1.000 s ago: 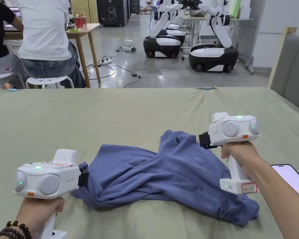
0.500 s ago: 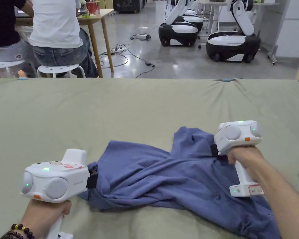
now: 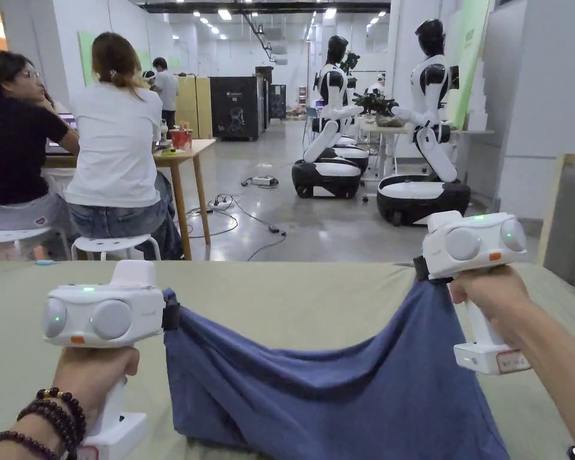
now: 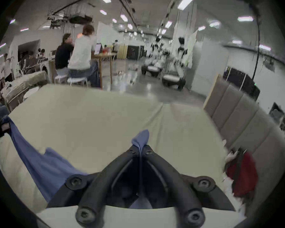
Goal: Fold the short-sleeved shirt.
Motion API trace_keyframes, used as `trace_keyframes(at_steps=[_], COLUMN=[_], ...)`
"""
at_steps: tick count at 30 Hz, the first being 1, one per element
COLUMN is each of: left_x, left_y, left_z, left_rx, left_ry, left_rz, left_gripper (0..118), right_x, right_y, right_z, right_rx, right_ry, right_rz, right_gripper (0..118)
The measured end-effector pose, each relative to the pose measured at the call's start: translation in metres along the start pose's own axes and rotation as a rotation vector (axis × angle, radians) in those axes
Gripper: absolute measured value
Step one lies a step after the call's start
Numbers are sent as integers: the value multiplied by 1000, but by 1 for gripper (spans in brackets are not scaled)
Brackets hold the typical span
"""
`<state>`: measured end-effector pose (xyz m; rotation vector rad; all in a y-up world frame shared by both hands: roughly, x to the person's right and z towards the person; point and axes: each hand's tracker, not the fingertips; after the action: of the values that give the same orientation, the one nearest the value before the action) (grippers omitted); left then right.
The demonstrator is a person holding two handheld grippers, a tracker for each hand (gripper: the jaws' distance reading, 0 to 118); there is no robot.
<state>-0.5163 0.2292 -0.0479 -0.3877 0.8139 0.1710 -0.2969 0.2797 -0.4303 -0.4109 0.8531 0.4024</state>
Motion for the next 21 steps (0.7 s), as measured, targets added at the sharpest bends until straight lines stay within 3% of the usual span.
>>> trace_keyframes(at_steps=[5, 9, 16, 21], left_x=[1, 6, 7, 2], left_y=[90, 143, 200, 222], left_z=[-1, 0, 6, 10], left_rx=[78, 134, 203, 217], left_ry=[28, 35, 92, 119], left_rz=[13, 2, -7, 14], left_gripper=[7, 7, 7, 7], right_x=[24, 37, 41, 46], right_y=[76, 128, 199, 227], right_z=[29, 59, 119, 129], right_rx=[139, 215, 397, 441], right_ry=[-96, -103, -171, -198], right_rz=[-42, -111, -79, -87], right_gripper=[2, 2, 2, 2])
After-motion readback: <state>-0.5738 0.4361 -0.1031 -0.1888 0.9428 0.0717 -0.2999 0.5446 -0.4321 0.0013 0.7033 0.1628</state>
